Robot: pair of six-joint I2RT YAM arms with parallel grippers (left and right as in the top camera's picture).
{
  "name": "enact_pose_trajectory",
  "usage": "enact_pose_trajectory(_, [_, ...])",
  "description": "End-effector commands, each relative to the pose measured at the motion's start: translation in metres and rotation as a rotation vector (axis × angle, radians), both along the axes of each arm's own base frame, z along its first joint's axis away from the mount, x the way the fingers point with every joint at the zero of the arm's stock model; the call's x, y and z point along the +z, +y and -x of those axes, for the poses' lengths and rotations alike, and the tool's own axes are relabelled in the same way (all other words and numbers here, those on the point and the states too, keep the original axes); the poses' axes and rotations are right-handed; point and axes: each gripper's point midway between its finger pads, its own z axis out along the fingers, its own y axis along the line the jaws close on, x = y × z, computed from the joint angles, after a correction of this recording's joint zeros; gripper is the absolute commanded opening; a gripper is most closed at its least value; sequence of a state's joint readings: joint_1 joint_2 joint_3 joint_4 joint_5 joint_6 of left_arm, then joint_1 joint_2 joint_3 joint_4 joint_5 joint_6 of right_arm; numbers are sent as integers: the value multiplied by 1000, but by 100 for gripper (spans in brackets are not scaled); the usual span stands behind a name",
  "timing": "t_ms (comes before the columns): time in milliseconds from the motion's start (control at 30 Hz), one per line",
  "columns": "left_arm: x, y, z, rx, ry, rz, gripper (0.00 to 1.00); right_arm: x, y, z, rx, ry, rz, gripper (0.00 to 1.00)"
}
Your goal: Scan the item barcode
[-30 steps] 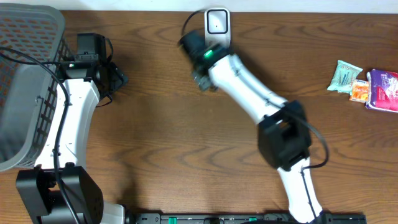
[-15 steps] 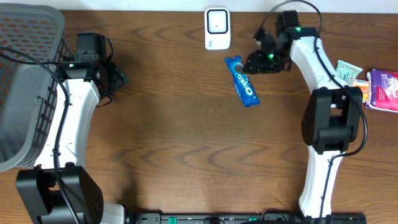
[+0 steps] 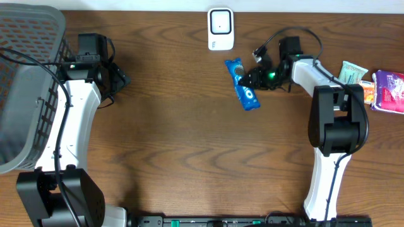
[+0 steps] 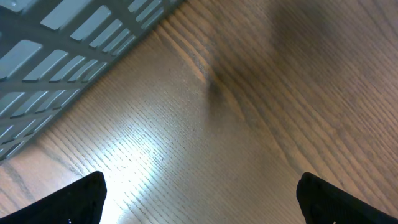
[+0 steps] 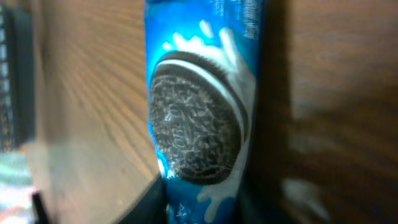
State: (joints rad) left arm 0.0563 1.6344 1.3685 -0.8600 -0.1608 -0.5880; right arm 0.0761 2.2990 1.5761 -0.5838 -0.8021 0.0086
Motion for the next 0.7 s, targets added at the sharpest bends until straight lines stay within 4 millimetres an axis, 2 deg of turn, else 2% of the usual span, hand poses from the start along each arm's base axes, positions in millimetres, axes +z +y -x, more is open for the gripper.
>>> enact_pose_trajectory(0, [-1,3,1,17,4,-7,98,-16,13,19,23,62,14,4])
enact_pose_trajectory(33, [-1,3,1,17,4,-7,98,-15,18,19,32,56,13,1])
enact_pose_trajectory(200, [-1,3,1,17,4,-7,98,-7,33,12,24,46,2,1])
enact_pose_trajectory(367, [-1,3,1,17,4,-7,98,19,37,-11,3,-51,110,1])
enact_pose_trajectory(500, [-1,3,1,17,4,-7,98,56,39,-36,-39,-221,286,1])
enact_pose_trajectory(667, [-1,3,1,17,4,-7,98,108,59,-64,-86,-439,376,1])
